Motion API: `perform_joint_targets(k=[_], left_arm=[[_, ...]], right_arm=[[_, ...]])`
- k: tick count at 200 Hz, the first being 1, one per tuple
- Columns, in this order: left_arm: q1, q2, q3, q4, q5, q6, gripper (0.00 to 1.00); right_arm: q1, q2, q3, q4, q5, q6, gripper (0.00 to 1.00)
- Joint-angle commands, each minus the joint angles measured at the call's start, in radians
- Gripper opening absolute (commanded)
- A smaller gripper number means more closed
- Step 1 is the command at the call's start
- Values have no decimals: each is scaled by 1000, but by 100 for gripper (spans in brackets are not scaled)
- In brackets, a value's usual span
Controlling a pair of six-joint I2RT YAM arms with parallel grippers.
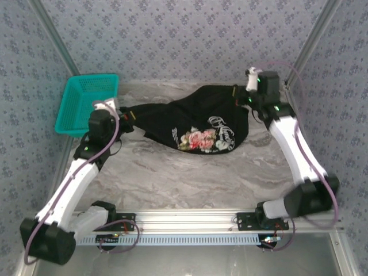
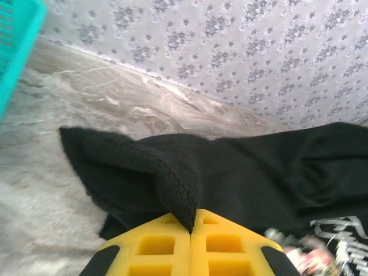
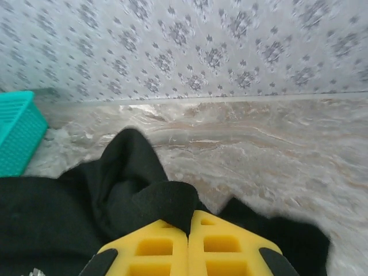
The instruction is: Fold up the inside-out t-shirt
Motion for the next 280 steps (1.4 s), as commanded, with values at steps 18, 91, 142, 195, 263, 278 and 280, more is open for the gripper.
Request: perform_joint_targets(k=[18, 91, 142, 195, 263, 278, 280], left_arm=[[14, -157, -238, -337, -116, -37, 11], [-140, -109, -188, -255, -145, -5, 82], [-471, 475, 180, -33, -21, 270, 82], [-580, 971, 632, -192, -59, 497, 76], [-589, 1320, 1031, -337, -37, 539, 43], [-588, 1344, 1086, -368, -16, 535, 21], [-586, 1342, 1091, -371, -11, 534, 19]], right_arm=[[-8, -316, -470, -157, 30, 113, 3], [-7, -377, -671, -112, 11, 186, 4], [-12, -305, -598, -94, 62, 155, 3], [-24, -281, -580, -81, 42, 136, 2], [-51, -273, -586, -67, 13, 123, 2], [-56, -274, -579, -75, 19, 116, 2], [-57, -276, -576, -77, 22, 115, 2]])
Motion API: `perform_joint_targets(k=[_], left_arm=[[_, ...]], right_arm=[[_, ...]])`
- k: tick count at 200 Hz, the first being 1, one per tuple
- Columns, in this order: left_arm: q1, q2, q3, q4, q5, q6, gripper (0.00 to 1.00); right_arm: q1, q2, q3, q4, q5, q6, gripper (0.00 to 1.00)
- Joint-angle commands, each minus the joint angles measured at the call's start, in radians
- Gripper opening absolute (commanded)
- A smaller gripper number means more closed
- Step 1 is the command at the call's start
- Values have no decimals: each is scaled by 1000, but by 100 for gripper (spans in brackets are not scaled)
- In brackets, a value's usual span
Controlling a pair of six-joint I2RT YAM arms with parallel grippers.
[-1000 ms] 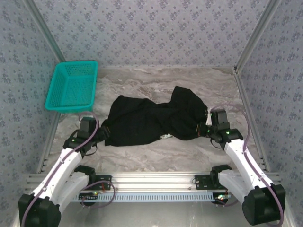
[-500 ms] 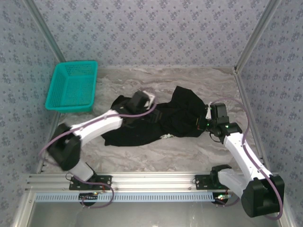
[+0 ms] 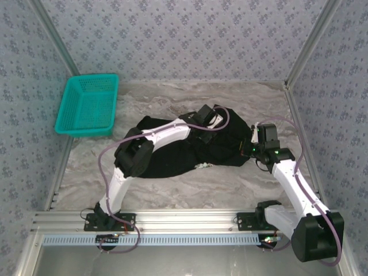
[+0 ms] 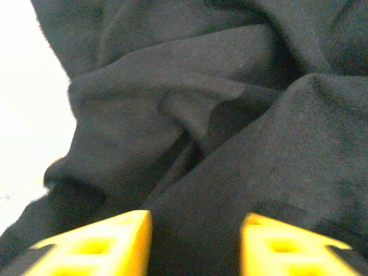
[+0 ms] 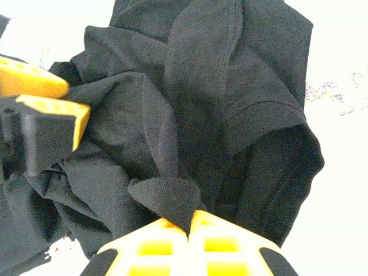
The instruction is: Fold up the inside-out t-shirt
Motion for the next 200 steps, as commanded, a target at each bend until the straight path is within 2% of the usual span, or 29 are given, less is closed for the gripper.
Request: perform_joint_targets(k=[1, 17, 32, 44, 71, 114, 129, 154, 178, 200], left_arm=[[2, 24, 99, -93, 37, 19, 17], [14, -43, 76, -95, 103, -7, 3], [31, -178, -35, -57, 194, -46, 1], [59, -322, -175, -2, 310, -96, 0], [159, -589, -460, 31, 566, -237, 0], [245, -845, -757, -83, 696, -339, 0], [249, -870, -813, -120, 681, -341, 0], [247, -828, -861, -147, 561, -291, 6], [229, -777, -873, -83, 446, -264, 27], [164, -787, -844, 3, 320, -215, 47]], right_arm=[[-13, -1, 34, -2, 0, -29, 2], [-14, -13, 63, -44, 43, -50, 2], [-15, -34, 88, -85, 87, -64, 2], [-14, -46, 105, -115, 76, -69, 2], [-4, -57, 128, -200, -39, -103, 3], [60, -70, 105, -250, -215, -124, 5], [91, -43, 97, -228, -222, -118, 5], [146, 51, 95, -182, -187, -126, 5], [180, 129, 97, -152, -149, -133, 5], [190, 166, 107, -138, -152, -142, 5]])
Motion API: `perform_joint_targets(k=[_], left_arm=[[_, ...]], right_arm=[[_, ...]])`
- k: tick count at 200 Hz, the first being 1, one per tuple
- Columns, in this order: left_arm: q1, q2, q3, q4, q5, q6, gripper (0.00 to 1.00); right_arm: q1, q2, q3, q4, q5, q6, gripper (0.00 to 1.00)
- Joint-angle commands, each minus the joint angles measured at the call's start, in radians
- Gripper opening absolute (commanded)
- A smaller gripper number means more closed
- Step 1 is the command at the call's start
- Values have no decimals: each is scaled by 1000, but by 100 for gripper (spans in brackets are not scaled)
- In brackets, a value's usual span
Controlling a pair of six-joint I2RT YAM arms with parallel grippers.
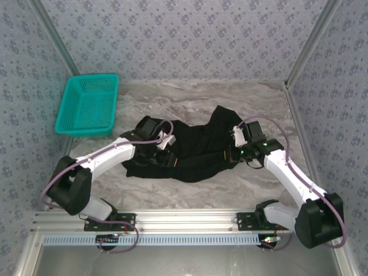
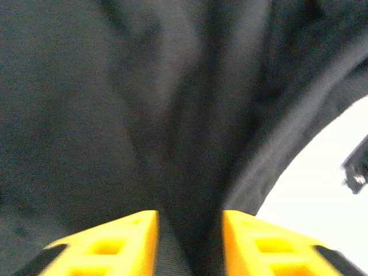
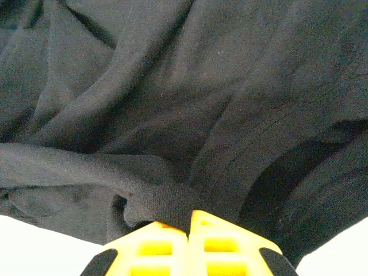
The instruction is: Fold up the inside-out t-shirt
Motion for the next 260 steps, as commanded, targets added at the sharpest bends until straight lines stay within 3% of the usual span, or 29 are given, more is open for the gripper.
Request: perform_joint_targets(k=[1, 15, 35, 63, 83, 103, 132, 142, 167, 189, 201, 219, 242, 260], left_arm=[[-65, -15, 33, 93, -157, 59, 48], [-134, -14, 59, 138, -239, 126, 63], [-224, 36, 111, 161, -298, 226, 74], [-285, 148, 184, 185, -324, 296, 80], [-298, 240, 252, 180, -275, 323, 80], [-298, 314, 309, 151, -231, 334, 64], [-277, 371, 398, 76, -185, 294, 11], [-255, 354, 410, 78, -121, 227, 1], [-189, 251, 336, 244, 159, -17, 0], [-163, 186, 288, 303, 198, -143, 0], [-161, 175, 278, 300, 191, -167, 0], [-152, 180, 276, 300, 190, -200, 0], [-131, 184, 273, 313, 201, -233, 0], [-118, 182, 278, 314, 205, -255, 0]], right_arm=[[11, 19, 5, 23, 16, -32, 5], [16, 29, 10, 23, 16, -36, 5], [16, 35, 18, 23, 21, -42, 5], [16, 29, 22, 23, 25, -47, 5], [15, 28, 22, 21, 29, -48, 5], [12, 21, 24, 9, 44, -45, 5], [11, -10, 29, -38, 186, -5, 9], [16, -8, 42, -83, 319, 49, 13], [64, 23, 77, -153, 566, 108, 29], [129, -6, 104, -135, 614, 93, 41], [162, -59, 95, -90, 574, 72, 48], [199, -154, 54, -7, 401, 45, 52], [241, -222, -23, 110, 174, 82, 45], [329, -206, -101, 208, 154, 157, 37]])
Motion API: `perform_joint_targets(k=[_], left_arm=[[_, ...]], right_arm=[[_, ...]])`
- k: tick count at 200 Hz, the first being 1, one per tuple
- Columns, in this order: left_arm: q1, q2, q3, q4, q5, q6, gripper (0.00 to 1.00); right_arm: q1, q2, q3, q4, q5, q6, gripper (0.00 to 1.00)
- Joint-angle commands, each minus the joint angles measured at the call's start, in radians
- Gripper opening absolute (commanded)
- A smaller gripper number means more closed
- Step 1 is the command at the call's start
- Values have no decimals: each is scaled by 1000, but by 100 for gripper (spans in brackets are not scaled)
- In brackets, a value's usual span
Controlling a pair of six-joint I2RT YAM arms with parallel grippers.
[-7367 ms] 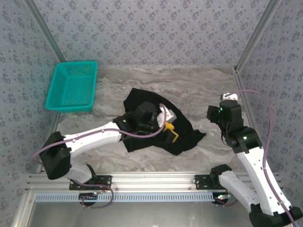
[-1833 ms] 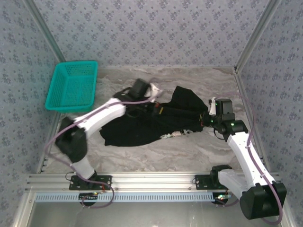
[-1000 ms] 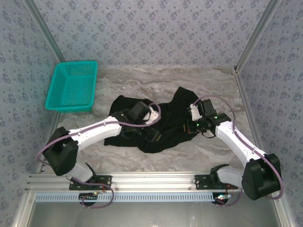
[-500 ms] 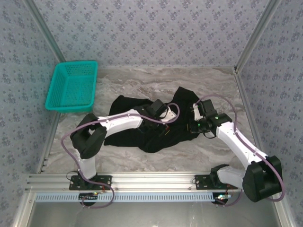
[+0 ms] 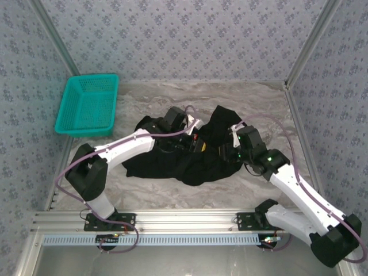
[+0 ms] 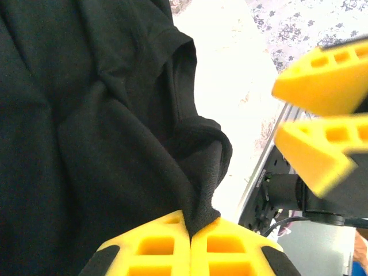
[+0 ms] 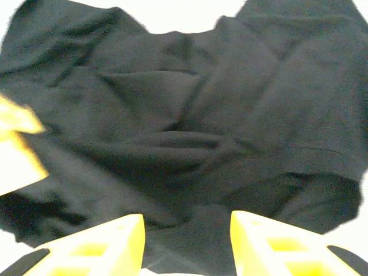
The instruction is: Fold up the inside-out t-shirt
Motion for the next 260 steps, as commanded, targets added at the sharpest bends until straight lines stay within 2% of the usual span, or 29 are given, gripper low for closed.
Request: perform_joint_targets(k=[1, 17, 43, 54, 89, 120, 130, 145, 168, 186, 204, 239, 251, 260], left_arm=[[26, -8, -4, 32, 42, -70, 0], [34, -10, -3, 36, 49, -91, 0], [46, -7, 8, 20, 59, -111, 0], [49, -7, 9, 20, 66, -119, 0], [54, -8, 17, 15, 72, -123, 0], [62, -10, 19, 8, 83, -123, 0], [66, -10, 17, 8, 82, -123, 0], [73, -8, 17, 7, 80, -127, 0], [87, -5, 19, -12, 34, -123, 0], [94, 3, 26, -30, -28, -103, 0], [99, 22, 36, -32, -85, -86, 0], [100, 67, 70, -8, -114, -73, 0], [100, 79, 82, -9, -120, -69, 0], [101, 85, 88, -11, -112, -69, 0]], right_arm=[[91, 21, -98, 142, -138, 80, 37], [188, 62, -144, 244, -94, 124, 32], [293, 140, -147, 302, 93, 160, 32], [314, 181, -134, 303, 166, 178, 32], [371, 318, -87, 282, 435, 208, 47], [375, 396, -84, 365, 486, 195, 48], [373, 406, -85, 395, 509, 190, 44], [368, 399, -75, 414, 532, 170, 30], [340, 303, -87, 396, 438, 132, 9], [277, 163, -126, 381, 230, 112, 1], [172, 32, -156, 345, -31, 97, 0], [-27, -96, -185, 318, -393, 127, 0], [-72, -90, -189, 322, -448, 141, 0], [-55, -71, -190, 316, -398, 138, 0]])
